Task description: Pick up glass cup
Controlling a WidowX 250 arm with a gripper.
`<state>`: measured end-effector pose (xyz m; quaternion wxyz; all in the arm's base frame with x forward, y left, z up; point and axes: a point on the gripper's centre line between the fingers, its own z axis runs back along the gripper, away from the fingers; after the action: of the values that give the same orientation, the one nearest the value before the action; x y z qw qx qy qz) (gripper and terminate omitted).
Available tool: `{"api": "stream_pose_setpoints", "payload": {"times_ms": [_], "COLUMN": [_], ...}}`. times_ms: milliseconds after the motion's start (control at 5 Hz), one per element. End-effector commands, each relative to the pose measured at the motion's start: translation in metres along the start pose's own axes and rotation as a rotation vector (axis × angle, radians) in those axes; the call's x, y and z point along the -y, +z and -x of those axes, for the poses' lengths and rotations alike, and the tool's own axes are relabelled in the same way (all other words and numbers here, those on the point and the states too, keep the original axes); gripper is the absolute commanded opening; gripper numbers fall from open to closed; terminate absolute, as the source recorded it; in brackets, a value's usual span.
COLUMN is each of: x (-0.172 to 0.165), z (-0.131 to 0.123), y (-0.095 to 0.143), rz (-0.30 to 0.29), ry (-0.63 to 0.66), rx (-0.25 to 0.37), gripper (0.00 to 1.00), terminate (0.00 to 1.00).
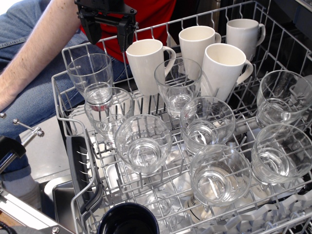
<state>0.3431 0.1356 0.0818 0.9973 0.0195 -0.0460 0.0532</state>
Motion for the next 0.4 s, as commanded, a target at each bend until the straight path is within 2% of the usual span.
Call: {"api": "stream_pose_setpoints", "payload": {"times_ms": [0, 200], "x": [0.0, 0.0], "z": [0.0, 0.002], "y": [0.0, -0.016], "rz": [0.0, 0.015], "ry": [0.0, 0.054], "rx": [0.0, 0.017], "gripper": [1.0, 1.0], "terminate": [0.0, 0.0]}}
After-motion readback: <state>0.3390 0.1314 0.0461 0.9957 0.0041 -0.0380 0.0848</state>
